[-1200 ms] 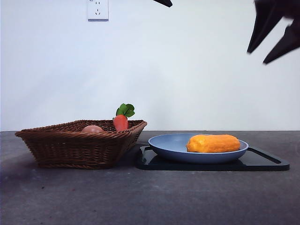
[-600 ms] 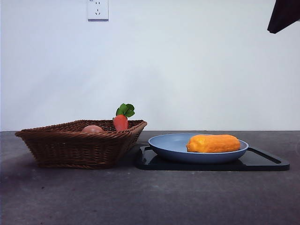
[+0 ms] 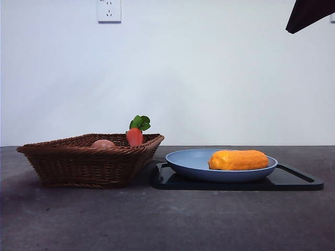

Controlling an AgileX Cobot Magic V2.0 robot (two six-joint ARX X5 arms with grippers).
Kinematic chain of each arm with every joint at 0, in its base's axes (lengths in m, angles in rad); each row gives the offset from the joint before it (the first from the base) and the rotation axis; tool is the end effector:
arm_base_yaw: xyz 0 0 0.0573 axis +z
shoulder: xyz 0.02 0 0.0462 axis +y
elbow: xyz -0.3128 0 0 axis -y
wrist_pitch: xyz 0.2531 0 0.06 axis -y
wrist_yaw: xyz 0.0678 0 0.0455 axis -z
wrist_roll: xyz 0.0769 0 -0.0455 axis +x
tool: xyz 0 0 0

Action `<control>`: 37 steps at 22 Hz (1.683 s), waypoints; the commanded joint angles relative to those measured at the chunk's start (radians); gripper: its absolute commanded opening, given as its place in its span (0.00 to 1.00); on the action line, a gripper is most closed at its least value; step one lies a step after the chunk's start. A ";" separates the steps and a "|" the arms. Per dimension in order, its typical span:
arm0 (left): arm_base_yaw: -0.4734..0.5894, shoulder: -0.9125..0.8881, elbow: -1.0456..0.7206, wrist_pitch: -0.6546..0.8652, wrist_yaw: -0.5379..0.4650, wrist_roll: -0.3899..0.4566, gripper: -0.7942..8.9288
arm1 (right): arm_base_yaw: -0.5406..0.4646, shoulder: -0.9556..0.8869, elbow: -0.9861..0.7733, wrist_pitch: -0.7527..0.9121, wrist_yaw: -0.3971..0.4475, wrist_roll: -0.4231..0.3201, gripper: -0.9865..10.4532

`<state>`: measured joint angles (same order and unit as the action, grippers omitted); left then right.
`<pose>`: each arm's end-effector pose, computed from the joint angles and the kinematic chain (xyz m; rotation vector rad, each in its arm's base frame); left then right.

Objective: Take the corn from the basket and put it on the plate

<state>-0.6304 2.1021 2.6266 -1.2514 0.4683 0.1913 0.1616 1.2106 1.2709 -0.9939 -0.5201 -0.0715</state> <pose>0.3588 -0.3048 0.4612 0.2255 0.6588 -1.1184 0.2296 0.0761 0.3632 0.1058 0.9117 0.6632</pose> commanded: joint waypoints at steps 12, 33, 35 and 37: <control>0.178 -0.204 0.035 0.029 -0.043 -0.026 0.09 | -0.016 0.010 0.009 0.296 -0.002 -0.008 0.09; 0.736 -0.924 -0.541 0.132 -0.043 0.005 0.09 | -0.016 0.010 0.009 0.557 -0.003 -0.008 0.09; 0.755 -1.005 -0.683 0.220 -0.043 -0.004 0.09 | -0.016 0.010 0.009 0.557 -0.002 -0.008 0.09; 0.770 -1.091 -0.840 0.320 -0.043 -0.027 0.09 | -0.016 0.010 0.009 0.557 -0.002 -0.008 0.09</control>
<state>0.1345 1.0298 1.8492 -0.9760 0.4232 0.1833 0.1436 1.2106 1.2709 -0.4492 -0.5205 -0.0746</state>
